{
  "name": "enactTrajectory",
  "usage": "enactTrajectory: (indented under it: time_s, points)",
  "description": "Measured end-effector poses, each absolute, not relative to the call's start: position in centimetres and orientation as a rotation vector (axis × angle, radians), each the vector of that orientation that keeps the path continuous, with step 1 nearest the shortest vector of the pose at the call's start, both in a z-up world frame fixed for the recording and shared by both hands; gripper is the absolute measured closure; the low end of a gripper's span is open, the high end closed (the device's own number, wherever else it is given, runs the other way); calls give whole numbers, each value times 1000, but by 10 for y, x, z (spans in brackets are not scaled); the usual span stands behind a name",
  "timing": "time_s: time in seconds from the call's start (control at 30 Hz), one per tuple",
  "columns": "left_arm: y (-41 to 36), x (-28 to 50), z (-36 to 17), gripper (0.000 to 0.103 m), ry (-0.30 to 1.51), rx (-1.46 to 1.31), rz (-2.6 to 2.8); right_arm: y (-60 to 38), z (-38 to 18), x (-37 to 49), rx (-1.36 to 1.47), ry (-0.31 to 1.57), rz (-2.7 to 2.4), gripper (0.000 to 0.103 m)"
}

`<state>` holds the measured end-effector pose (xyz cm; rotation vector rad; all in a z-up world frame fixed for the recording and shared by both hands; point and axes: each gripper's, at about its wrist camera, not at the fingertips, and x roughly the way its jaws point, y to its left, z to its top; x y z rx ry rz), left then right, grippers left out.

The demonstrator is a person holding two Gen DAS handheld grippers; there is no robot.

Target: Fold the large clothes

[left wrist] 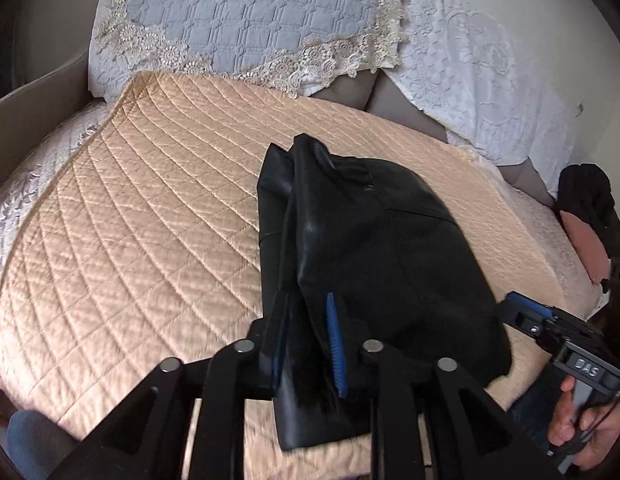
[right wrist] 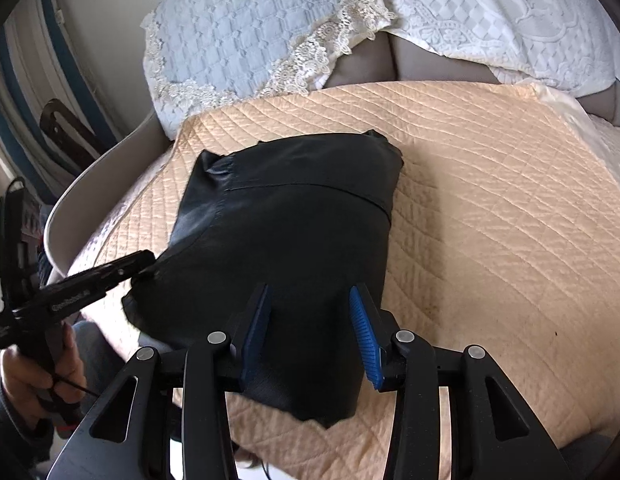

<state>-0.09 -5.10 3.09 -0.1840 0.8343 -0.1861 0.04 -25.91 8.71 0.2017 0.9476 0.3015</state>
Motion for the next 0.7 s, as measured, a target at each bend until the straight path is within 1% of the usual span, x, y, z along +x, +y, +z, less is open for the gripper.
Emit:
enactTrajectory:
  time_s: [0.03,0.07,0.13,0.2,0.27,0.3,0.4,0.7]
  points:
    - [-52,-6,34,68,825,-184,-196,-256,87,-1,198,949,313,61]
    - [-52,-10,35,60,815,-179,-203,-254,86,-2,194,953,322,60]
    - [-56,-15,30,58,813,-141,-195,-251,79,-1,179,970,319,59]
    - [-56,-10,11,55,881,-116,-162,-251,77,-1,189,970,310,55]
    - [-53,-9,4,52,896,-148,-164,-251,75,-1,188,975,304,53]
    - [-52,-8,3,51,895,-149,-159,-251,74,-2,184,979,294,50]
    - [-54,-5,-1,50,899,-131,-156,-254,69,-2,207,994,282,48]
    - [-55,-6,-4,50,888,-124,-152,-257,67,-2,219,1013,280,45]
